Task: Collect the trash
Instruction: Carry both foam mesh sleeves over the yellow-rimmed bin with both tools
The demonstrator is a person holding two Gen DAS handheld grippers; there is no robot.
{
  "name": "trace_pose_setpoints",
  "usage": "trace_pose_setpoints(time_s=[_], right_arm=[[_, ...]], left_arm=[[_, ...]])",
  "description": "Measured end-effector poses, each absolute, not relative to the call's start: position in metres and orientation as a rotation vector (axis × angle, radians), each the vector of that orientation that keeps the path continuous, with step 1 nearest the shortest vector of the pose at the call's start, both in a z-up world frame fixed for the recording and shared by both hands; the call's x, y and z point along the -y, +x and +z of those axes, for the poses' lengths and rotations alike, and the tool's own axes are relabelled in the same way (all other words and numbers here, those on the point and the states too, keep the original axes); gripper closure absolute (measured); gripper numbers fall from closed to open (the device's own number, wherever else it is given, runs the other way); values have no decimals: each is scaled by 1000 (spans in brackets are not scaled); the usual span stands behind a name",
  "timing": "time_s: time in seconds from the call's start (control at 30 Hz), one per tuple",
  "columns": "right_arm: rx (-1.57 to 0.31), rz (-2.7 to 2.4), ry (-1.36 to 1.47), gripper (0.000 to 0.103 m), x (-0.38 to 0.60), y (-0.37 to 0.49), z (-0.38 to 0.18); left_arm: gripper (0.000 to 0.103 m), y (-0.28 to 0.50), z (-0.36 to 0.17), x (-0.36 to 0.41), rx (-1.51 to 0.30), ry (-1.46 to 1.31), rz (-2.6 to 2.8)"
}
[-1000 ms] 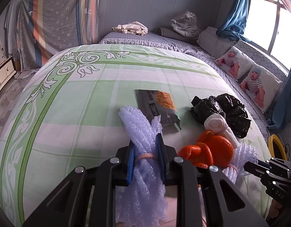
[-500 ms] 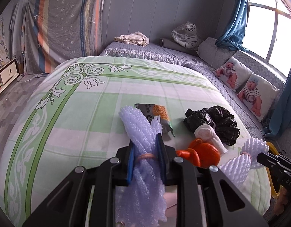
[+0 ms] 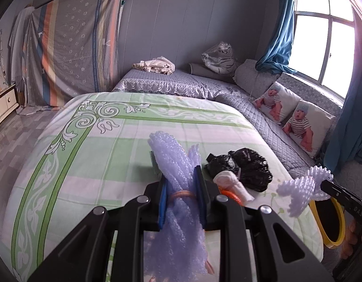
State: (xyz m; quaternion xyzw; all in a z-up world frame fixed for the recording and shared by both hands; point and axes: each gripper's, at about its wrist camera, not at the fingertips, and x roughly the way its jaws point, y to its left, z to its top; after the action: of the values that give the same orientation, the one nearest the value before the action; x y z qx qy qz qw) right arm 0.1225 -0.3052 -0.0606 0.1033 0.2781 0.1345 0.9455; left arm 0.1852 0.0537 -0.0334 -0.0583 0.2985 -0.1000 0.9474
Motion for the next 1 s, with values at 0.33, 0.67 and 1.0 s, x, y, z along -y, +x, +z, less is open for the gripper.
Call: trace_pose_setpoints(time_s=[0.33, 0.67, 1.0], right_arm=[[-477, 189, 264, 93, 348, 97, -38], [-370, 82, 319, 93, 393, 63, -18], [-298, -70, 341, 93, 440, 36, -13]], left_arm=[[83, 170, -8, -28, -561, -114, -273], [83, 158, 7, 14, -534, -103, -385], [83, 153, 17, 71, -522, -80, -524]])
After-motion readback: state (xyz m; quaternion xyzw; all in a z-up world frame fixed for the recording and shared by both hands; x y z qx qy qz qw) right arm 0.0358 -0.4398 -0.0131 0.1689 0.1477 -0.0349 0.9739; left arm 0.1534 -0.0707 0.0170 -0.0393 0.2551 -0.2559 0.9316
